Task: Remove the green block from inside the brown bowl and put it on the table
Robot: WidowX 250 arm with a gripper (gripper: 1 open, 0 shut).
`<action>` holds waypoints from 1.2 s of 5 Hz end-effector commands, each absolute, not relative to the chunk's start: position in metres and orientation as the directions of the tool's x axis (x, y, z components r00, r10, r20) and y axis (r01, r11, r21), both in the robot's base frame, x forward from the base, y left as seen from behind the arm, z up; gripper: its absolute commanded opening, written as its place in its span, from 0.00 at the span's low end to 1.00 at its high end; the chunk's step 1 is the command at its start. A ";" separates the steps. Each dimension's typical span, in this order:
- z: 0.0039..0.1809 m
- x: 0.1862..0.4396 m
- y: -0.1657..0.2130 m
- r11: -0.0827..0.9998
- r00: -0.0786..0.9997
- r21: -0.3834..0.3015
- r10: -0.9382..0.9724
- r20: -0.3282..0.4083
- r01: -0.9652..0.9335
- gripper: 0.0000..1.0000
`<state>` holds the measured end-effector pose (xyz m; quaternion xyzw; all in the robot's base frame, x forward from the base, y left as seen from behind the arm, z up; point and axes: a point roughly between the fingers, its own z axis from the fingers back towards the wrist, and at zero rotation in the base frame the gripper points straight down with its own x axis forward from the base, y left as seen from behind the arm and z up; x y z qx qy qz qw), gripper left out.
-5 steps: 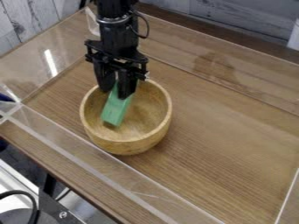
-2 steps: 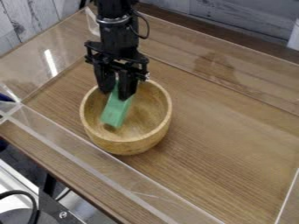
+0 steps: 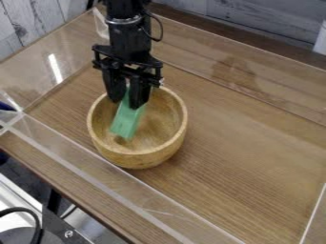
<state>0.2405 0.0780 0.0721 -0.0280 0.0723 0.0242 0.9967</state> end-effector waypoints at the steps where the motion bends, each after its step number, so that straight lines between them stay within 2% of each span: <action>1: 0.093 0.252 0.079 0.998 0.997 -0.035 0.046 -0.069 -0.048 0.00; 4: 0.103 0.260 0.070 0.997 0.997 -0.052 0.048 -0.061 -0.051 0.00; 6: 0.114 0.276 0.039 0.997 0.999 -0.074 0.018 -0.041 -0.021 0.00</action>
